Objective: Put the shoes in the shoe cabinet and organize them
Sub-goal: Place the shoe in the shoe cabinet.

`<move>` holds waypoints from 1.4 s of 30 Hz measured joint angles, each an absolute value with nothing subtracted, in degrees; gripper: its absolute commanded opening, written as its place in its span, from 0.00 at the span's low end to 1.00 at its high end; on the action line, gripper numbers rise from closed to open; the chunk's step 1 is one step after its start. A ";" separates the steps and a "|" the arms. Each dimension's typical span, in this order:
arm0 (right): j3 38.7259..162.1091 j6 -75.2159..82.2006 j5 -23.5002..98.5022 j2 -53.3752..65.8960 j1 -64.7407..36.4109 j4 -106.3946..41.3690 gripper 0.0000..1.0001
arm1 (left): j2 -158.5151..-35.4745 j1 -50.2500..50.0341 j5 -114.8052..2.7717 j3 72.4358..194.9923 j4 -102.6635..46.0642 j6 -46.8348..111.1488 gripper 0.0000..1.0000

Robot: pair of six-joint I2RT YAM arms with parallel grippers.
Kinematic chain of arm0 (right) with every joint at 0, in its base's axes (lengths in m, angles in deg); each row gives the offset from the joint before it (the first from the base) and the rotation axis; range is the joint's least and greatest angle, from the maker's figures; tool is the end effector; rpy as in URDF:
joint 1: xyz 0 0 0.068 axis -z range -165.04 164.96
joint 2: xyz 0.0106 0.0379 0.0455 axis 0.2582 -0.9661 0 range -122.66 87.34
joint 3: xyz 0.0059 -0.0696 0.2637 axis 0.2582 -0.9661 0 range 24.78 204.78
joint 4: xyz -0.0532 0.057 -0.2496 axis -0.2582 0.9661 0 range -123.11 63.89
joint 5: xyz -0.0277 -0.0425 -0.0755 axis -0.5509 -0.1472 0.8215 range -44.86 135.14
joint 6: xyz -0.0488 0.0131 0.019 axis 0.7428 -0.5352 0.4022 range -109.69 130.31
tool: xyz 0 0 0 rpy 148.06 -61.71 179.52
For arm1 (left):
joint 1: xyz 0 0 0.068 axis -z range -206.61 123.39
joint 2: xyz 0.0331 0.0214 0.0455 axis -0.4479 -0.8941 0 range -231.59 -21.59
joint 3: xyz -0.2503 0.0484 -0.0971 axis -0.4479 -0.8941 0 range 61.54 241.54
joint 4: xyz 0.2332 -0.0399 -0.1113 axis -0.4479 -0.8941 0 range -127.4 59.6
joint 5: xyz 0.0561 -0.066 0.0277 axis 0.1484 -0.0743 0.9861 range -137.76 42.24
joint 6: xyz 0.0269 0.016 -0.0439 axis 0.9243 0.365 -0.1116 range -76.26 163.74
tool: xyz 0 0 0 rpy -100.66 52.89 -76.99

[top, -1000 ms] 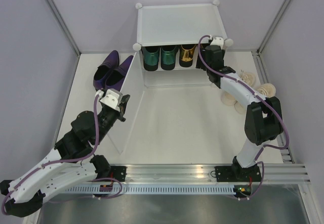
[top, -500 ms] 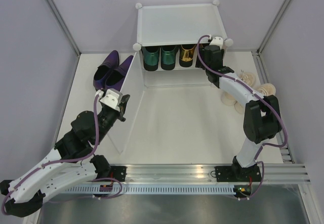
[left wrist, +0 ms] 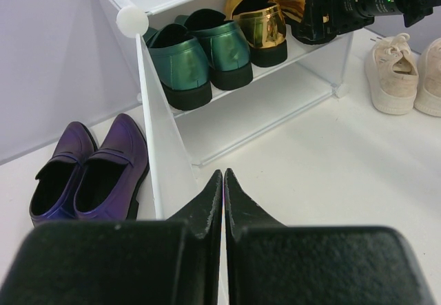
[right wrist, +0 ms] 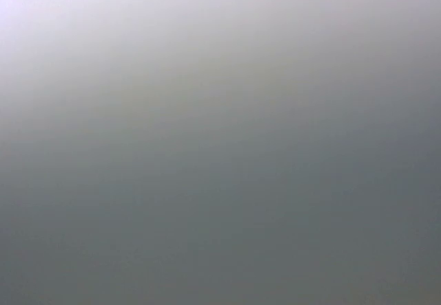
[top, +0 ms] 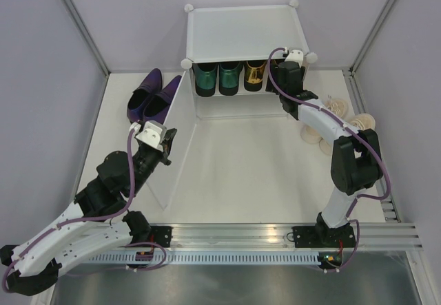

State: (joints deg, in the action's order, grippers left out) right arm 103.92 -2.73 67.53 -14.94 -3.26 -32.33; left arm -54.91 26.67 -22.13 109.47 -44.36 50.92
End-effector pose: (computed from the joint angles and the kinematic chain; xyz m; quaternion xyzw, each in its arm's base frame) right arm 0.4059 0.1194 0.2869 0.0685 0.8263 -0.0126 0.5589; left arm 0.0886 -0.0930 0.3797 0.2089 0.6718 -0.1279 0.6991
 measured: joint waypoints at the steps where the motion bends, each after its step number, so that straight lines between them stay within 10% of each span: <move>1: 103.92 -2.73 67.53 -14.94 -3.26 -32.33 0.79 | -54.91 26.67 -22.13 109.47 -44.36 50.92 0.02; 7: 104.03 -2.84 66.99 -14.87 -3.10 -32.66 0.98 | -54.91 26.67 -22.15 109.44 -44.36 50.92 0.02; 24: 106.78 -5.46 61.46 -6.39 -2.58 -23.37 0.98 | -54.91 26.67 -22.24 109.44 -44.36 50.92 0.02; 28: 107.02 -6.82 57.74 -0.56 -1.88 -20.53 0.98 | -54.91 26.67 -22.26 109.44 -44.36 50.89 0.26; 32: 105.53 -7.95 53.26 6.39 -1.38 -17.93 0.98 | -54.84 26.67 -22.37 109.51 -44.47 51.29 0.76; 42: 97.01 -8.39 46.33 18.15 -1.40 -11.22 0.98 | -54.91 26.67 -25.47 116.22 -53.52 50.24 1.00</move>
